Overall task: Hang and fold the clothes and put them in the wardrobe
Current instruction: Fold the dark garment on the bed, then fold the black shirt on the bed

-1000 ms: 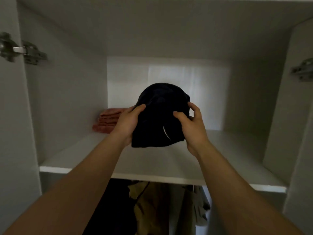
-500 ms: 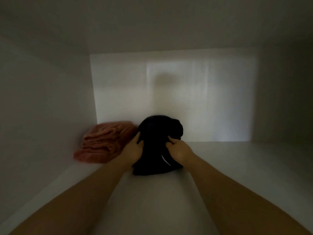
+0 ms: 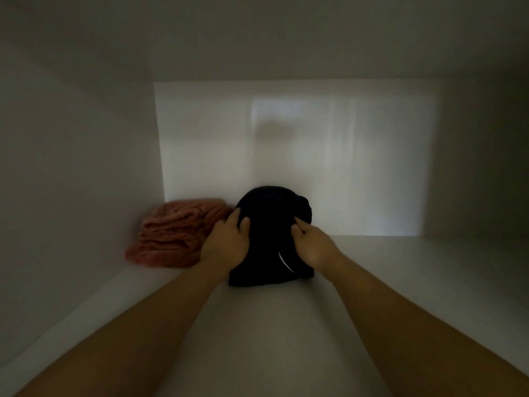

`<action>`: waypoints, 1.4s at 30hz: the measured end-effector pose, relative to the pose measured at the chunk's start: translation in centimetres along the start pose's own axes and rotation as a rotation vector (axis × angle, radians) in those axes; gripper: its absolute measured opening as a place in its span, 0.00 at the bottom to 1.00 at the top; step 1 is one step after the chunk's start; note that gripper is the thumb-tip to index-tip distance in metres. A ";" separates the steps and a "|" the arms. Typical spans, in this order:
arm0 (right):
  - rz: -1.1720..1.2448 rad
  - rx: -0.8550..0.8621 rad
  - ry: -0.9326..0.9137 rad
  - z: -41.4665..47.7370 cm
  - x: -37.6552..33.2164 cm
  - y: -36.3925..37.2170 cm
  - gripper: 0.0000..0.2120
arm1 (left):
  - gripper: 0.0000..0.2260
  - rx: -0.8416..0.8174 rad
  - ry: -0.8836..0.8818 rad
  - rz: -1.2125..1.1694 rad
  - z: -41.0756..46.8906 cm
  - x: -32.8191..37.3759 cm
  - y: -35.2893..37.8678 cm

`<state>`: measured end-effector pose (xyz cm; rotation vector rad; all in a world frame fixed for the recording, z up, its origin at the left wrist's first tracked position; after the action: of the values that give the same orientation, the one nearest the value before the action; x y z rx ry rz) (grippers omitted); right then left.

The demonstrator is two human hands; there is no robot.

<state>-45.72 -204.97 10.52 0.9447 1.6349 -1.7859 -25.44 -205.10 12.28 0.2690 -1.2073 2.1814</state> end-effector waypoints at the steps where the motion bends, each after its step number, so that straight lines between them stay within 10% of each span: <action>1: -0.028 0.049 -0.019 -0.8 -0.4 -1.0 0.25 | 0.25 0.018 0.028 0.058 -0.1 1.0 -1.1; 16: 0.016 0.289 -0.107 -15.8 0.2 -12.2 0.23 | 0.17 0.076 0.396 0.167 -9.7 18.6 -6.1; 31: 0.163 0.904 0.094 -41.5 11.8 -23.6 0.15 | 0.04 0.046 0.679 -0.616 -24.6 35.0 -1.8; 42: 0.261 1.564 0.493 -75.0 20.4 -22.1 0.07 | 0.07 -0.389 1.005 -1.223 -45.3 49.2 0.0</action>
<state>-64.97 -126.61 6.49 2.1710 -0.1136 -2.5872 -58.81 -147.20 9.21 -0.2187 -0.5436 0.7541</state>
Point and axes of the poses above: each hand's wrist, its own z-axis towards the middle knuckle, its own y-axis out of the palm, x = y × z, the point moved 10 cm from there along z, towards the middle knuckle, and after that the axes turned 15 degrees about y, right-handed, at the moved point
